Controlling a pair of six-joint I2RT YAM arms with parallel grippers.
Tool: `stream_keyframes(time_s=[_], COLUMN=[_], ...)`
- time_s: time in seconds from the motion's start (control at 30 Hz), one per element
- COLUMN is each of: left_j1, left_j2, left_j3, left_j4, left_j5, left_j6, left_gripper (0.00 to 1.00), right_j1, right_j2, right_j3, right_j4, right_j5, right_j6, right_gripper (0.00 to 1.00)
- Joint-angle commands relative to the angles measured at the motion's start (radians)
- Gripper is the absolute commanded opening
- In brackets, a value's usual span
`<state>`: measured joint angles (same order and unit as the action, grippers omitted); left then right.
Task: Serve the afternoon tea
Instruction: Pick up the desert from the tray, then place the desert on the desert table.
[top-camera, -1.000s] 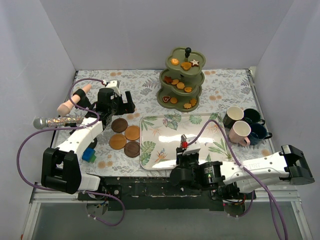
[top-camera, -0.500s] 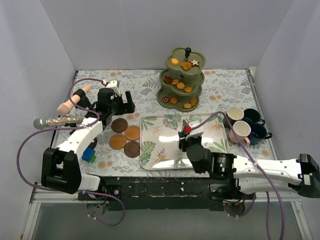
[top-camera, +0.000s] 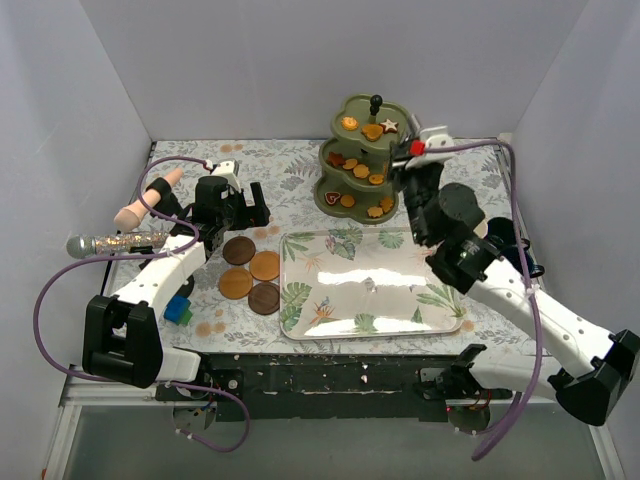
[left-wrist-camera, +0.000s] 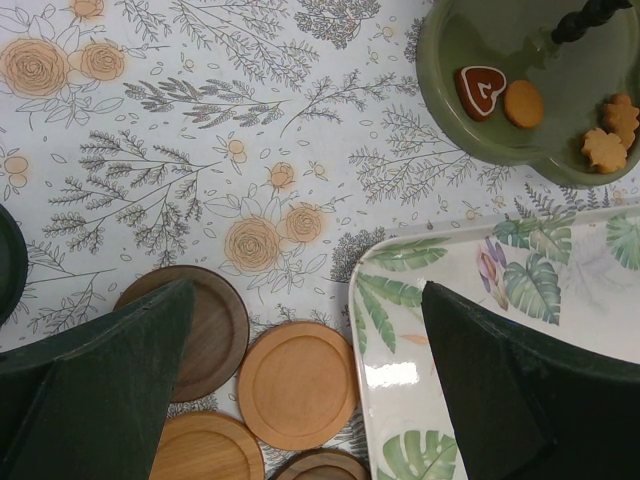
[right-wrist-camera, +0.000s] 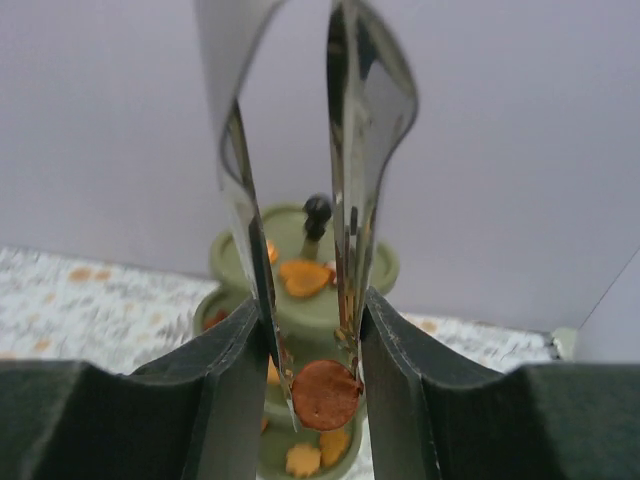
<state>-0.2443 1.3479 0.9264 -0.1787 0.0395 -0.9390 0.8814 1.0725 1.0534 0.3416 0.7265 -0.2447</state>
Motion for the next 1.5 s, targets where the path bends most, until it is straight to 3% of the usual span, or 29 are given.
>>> stream_keyframes(time_s=[0.0, 0.5, 0.8, 1.13, 1.47], left_j1=[0.002, 0.002, 0.002, 0.002, 0.002], left_j2=[-0.03, -0.029, -0.007, 0.019, 0.017], left_j3=[-0.001, -0.024, -0.021, -0.014, -0.012], left_j4=[0.013, 0.05, 0.054, 0.051, 0.051], left_j5=[-0.021, -0.069, -0.082, -0.082, -0.086], left_j6=[0.017, 0.054, 0.065, 0.068, 0.068], left_gripper=[0.98, 0.98, 0.98, 0.98, 0.98], right_j1=[-0.177, -0.561, -0.637, -0.642, -0.642], right_j2=[0.079, 0.398, 0.556, 0.708, 0.753], right_j3=[0.169, 0.491, 0.634, 0.783, 0.793], right_j4=[0.154, 0.125, 0.105, 0.056, 0.059], right_j5=[-0.203, -0.516, -0.619, -0.67, -0.708], right_j6=[-0.056, 0.177, 0.268, 0.314, 0.358], right_gripper=[0.3, 0.29, 0.28, 0.27, 0.26])
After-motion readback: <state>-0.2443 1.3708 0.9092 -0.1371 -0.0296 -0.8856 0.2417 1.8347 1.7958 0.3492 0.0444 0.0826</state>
